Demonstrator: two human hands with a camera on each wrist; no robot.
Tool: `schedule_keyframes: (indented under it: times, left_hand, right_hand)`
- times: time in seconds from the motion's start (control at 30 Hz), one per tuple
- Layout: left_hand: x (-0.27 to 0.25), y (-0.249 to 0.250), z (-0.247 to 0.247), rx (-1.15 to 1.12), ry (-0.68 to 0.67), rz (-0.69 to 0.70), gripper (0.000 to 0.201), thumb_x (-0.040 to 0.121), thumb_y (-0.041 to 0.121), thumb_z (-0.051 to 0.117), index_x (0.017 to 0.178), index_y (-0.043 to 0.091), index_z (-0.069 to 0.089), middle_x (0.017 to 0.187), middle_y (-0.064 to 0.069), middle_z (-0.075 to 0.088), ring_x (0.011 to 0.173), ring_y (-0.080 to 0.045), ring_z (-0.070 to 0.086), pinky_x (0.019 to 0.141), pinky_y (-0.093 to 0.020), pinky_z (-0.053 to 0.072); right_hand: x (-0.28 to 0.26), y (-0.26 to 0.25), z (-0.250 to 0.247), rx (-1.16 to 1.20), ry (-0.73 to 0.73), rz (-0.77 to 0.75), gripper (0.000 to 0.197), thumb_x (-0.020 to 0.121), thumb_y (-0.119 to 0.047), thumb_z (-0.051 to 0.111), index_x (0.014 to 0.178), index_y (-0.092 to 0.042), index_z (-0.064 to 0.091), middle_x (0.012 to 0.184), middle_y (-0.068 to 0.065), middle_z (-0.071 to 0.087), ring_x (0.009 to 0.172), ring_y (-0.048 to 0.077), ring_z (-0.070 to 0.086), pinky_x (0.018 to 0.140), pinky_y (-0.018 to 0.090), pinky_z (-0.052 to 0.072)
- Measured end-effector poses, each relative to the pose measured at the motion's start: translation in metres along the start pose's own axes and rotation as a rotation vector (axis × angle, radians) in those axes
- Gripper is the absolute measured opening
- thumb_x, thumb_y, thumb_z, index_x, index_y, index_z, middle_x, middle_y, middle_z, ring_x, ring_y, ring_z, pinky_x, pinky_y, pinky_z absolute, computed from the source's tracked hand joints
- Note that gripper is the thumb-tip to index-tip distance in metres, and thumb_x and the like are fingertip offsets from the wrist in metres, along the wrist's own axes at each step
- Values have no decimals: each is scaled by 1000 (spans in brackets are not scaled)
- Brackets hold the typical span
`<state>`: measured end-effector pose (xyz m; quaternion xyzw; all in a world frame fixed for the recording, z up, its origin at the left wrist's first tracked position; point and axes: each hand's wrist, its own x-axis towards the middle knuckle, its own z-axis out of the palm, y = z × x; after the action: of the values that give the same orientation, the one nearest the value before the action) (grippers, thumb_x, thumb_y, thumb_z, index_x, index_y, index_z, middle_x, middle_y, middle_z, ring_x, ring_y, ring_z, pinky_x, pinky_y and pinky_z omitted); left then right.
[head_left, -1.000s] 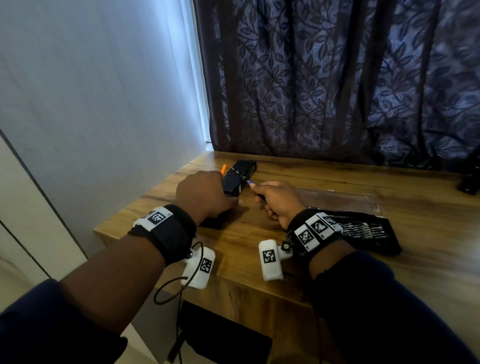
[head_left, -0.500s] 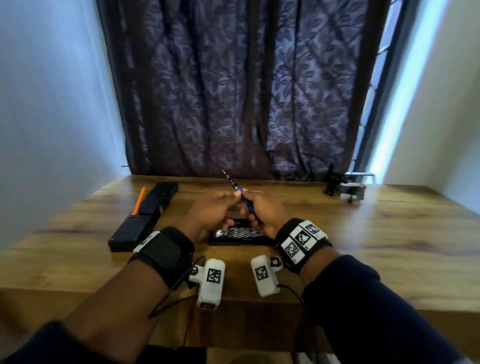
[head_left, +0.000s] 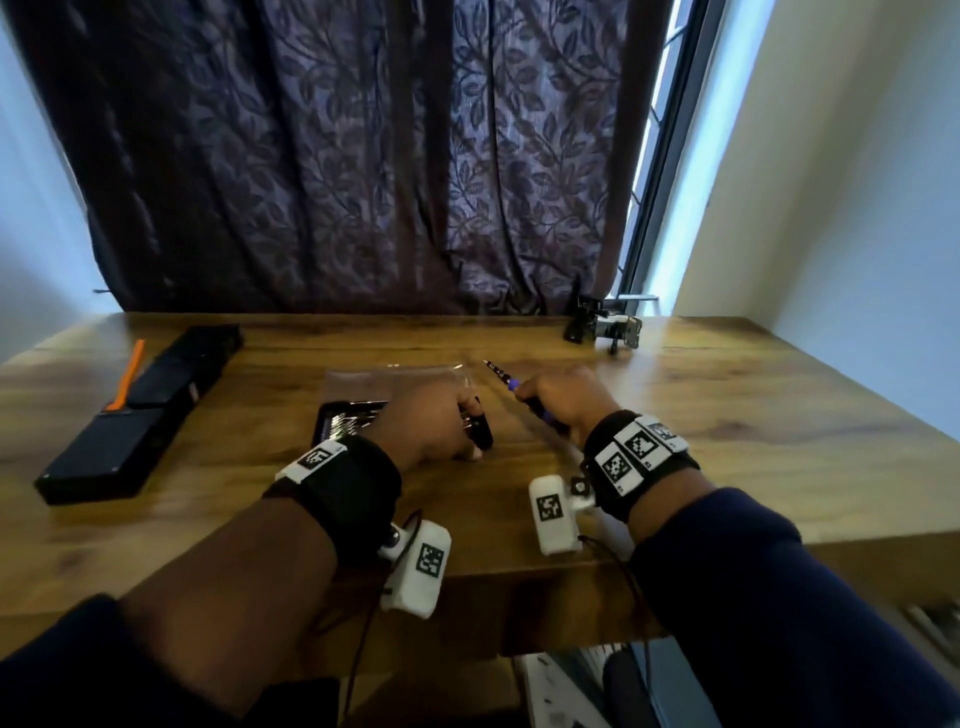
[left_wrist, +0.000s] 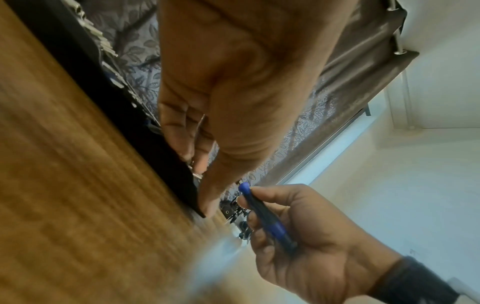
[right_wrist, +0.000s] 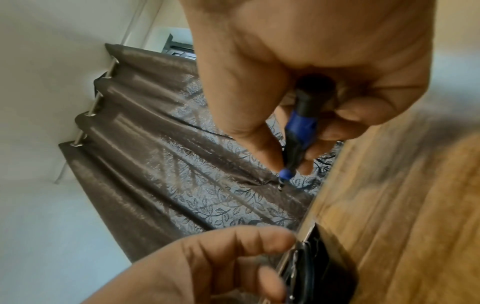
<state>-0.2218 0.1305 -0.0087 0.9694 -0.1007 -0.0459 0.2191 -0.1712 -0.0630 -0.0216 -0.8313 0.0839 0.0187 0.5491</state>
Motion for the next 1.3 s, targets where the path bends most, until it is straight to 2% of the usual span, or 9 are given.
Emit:
schedule_keyframes:
  times: [0.13,0.3,0.5,0.57,0.77,0.9,1.13,1.2,1.3]
  left_hand:
    - [6,-2,-6,154,-13,24,45,86,20,83,127,33,70,124,7,65,106,-13,58,83,-26,44]
    - [14,-2,-17,276,-43,97,35,90,11,76,118,31,76,126,9,67,109,-11,58,89,-25,44]
    - [18,-1,-18,215,-83,37,30,91,14,76,115,32,75,113,11,67,101,-11,59,87,-27,48]
    - [18,0,-18,186,-91,24,29,91,20,77,118,30,73,108,11,66,101,-11,59,88,-28,48]
    - [26,-5,-20,-66,-85,25,22,79,34,88,98,28,79,96,9,74,92,-12,67,84,-32,56]
    - [54,7,-24,-292,-113,46,28,77,37,90,96,21,78,78,7,72,64,-10,62,60,-24,48]
    - [152,36,-22,-540,-181,-2,24,84,34,85,100,19,74,81,0,69,57,-11,56,51,-23,45]
    - [180,40,-16,-572,-209,-2,25,89,31,81,107,16,73,87,-2,72,55,-9,56,51,-23,44]
    - [209,44,-5,-579,-213,8,27,89,33,80,108,15,73,83,1,73,56,-8,54,49,-20,43]
  right_hand:
    - [15,-6,0,-106,-101,157,21,87,-20,75,99,-3,74,67,8,67,42,13,52,41,24,40]
    - [32,-10,14,-189,-280,275,16,88,-18,78,89,-6,68,54,3,61,40,10,53,36,20,39]
    - [44,-6,26,-222,-258,243,24,76,-18,89,87,-7,71,71,10,71,67,20,64,79,32,57]
    - [43,-7,26,-210,-253,240,23,76,-17,89,86,-7,71,73,10,72,72,21,65,85,35,57]
    - [32,-15,22,-211,-284,254,19,85,-28,80,88,-11,73,65,4,66,53,15,55,58,27,44]
    - [42,-25,-4,-255,-186,184,28,87,-30,78,99,-4,72,74,10,73,61,21,59,55,30,47]
    - [117,-25,-58,-479,25,95,38,83,-42,79,98,-8,75,96,9,78,85,26,73,89,41,61]
    - [144,-25,-76,-622,159,31,40,82,-48,78,98,-12,71,100,8,74,91,28,72,81,38,61]
    - [185,-19,-100,-719,332,79,58,70,-59,82,100,-12,66,99,8,70,79,22,65,58,28,48]
